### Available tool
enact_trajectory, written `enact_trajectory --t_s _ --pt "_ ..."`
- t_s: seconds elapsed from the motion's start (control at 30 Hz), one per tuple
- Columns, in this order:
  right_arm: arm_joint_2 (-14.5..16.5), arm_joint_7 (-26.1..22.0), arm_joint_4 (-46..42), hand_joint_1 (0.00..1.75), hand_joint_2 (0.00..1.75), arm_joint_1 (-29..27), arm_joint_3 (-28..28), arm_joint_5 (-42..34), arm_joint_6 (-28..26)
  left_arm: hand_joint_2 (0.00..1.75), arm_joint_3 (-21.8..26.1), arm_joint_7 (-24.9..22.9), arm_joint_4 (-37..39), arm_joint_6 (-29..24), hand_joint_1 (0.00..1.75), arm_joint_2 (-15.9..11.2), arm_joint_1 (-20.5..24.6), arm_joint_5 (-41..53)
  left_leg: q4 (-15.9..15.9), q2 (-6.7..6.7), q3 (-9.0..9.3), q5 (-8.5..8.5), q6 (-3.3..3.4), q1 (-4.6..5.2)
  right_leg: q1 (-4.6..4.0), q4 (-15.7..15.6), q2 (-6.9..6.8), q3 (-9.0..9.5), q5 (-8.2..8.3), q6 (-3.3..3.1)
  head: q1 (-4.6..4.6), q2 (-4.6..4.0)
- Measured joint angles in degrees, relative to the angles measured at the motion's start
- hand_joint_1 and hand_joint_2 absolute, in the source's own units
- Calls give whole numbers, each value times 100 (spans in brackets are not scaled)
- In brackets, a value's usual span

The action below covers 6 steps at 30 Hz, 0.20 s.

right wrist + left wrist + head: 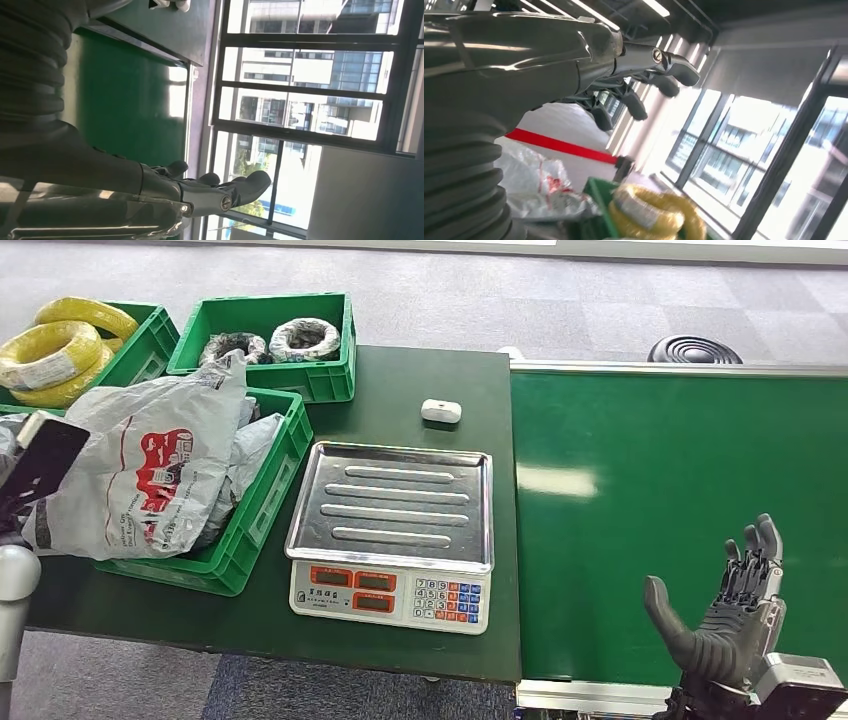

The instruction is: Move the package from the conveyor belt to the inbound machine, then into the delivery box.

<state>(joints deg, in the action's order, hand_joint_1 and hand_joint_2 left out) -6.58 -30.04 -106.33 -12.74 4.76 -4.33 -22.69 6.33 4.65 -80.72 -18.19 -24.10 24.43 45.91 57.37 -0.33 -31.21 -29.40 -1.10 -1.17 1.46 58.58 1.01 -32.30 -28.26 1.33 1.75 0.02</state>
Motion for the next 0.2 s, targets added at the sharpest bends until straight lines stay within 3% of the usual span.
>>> enact_trajectory --t_s 0.2 --pt "-39 -21 0 0 175 -87 39 -85 -143 175 221 587 -567 -901 0 227 46 -1011 0 -1 0 0 0 0 0 0 0 1 0 0 1 0"
